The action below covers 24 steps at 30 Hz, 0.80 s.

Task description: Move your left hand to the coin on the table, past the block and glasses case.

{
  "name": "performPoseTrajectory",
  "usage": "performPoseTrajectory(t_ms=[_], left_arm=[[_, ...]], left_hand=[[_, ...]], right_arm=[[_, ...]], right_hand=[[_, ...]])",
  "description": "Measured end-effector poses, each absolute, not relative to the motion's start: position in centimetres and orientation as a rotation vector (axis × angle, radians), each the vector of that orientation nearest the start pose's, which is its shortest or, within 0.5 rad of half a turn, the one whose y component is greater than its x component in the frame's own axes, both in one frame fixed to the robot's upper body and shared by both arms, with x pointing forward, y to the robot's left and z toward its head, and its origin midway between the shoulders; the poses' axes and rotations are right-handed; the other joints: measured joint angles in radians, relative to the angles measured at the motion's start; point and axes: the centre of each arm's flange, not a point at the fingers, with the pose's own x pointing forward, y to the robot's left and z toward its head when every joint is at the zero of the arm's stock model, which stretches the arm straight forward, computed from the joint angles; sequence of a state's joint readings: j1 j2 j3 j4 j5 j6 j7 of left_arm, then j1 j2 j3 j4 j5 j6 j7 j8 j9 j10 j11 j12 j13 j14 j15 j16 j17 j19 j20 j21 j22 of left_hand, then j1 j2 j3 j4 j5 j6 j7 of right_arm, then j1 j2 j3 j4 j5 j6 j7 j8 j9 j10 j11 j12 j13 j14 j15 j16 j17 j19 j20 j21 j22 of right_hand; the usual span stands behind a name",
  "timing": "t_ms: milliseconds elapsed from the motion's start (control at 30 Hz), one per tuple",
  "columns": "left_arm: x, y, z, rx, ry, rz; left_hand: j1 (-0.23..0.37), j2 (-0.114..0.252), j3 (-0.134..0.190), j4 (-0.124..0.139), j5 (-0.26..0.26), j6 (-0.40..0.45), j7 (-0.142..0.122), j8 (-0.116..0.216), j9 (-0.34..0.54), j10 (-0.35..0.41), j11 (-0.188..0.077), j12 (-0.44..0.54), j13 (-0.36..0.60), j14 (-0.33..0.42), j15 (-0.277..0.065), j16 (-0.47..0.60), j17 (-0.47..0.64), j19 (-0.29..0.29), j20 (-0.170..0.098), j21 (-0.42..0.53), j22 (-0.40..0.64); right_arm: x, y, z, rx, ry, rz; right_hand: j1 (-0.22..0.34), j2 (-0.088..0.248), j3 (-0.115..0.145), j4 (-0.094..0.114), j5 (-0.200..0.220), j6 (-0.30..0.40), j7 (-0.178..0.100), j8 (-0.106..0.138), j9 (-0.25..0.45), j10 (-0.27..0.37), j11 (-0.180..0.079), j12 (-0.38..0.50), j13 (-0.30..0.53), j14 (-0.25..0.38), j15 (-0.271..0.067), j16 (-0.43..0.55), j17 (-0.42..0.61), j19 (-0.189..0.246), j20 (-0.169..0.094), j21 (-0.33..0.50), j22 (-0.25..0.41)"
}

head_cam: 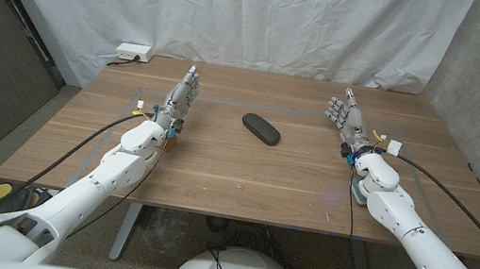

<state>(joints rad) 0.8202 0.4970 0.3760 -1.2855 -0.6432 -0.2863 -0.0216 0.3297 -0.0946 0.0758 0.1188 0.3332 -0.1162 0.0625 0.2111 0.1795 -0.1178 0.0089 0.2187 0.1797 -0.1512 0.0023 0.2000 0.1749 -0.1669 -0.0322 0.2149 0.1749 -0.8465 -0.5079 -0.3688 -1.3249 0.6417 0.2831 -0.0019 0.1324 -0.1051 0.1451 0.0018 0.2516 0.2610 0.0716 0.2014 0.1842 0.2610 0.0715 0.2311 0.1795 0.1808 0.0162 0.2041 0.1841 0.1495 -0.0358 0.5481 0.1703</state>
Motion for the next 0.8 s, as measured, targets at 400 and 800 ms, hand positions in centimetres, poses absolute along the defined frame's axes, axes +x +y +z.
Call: performPoseTrajectory(t_ms=[400, 800], left_arm=[[66.2, 28.3, -1.6, -0.039, -0.590, -0.214], [66.0, 28.2, -1.0, -0.011, -0.596, -0.238]], left_hand=[[0.013, 0.013, 0.000, 0.000, 0.007, 0.017, 0.002, 0.004, 0.000, 0.020, -0.004, 0.000, 0.000, 0.020, -0.006, 0.004, 0.000, 0.010, -0.004, 0.005, 0.000], [0.026, 0.026, 0.004, -0.004, 0.011, 0.037, 0.000, 0.004, 0.000, 0.037, -0.007, 0.000, 0.000, 0.037, -0.010, 0.004, 0.000, 0.028, -0.002, 0.005, 0.000]], right_arm=[[64.6, -28.1, -3.0, 0.051, -0.594, 0.162], [63.6, -28.3, -3.8, 0.046, -0.601, 0.122]], right_hand=[[0.000, 0.000, 0.000, 0.000, 0.004, 0.000, 0.000, 0.000, 0.000, 0.000, 0.000, 0.000, 0.000, -0.001, 0.000, 0.000, 0.000, 0.000, 0.000, -0.005, 0.000], [0.004, 0.004, 0.000, 0.000, 0.008, -0.006, 0.006, -0.007, 0.000, -0.008, 0.007, -0.007, 0.000, -0.013, 0.005, -0.005, 0.000, 0.000, 0.000, -0.016, 0.000]])
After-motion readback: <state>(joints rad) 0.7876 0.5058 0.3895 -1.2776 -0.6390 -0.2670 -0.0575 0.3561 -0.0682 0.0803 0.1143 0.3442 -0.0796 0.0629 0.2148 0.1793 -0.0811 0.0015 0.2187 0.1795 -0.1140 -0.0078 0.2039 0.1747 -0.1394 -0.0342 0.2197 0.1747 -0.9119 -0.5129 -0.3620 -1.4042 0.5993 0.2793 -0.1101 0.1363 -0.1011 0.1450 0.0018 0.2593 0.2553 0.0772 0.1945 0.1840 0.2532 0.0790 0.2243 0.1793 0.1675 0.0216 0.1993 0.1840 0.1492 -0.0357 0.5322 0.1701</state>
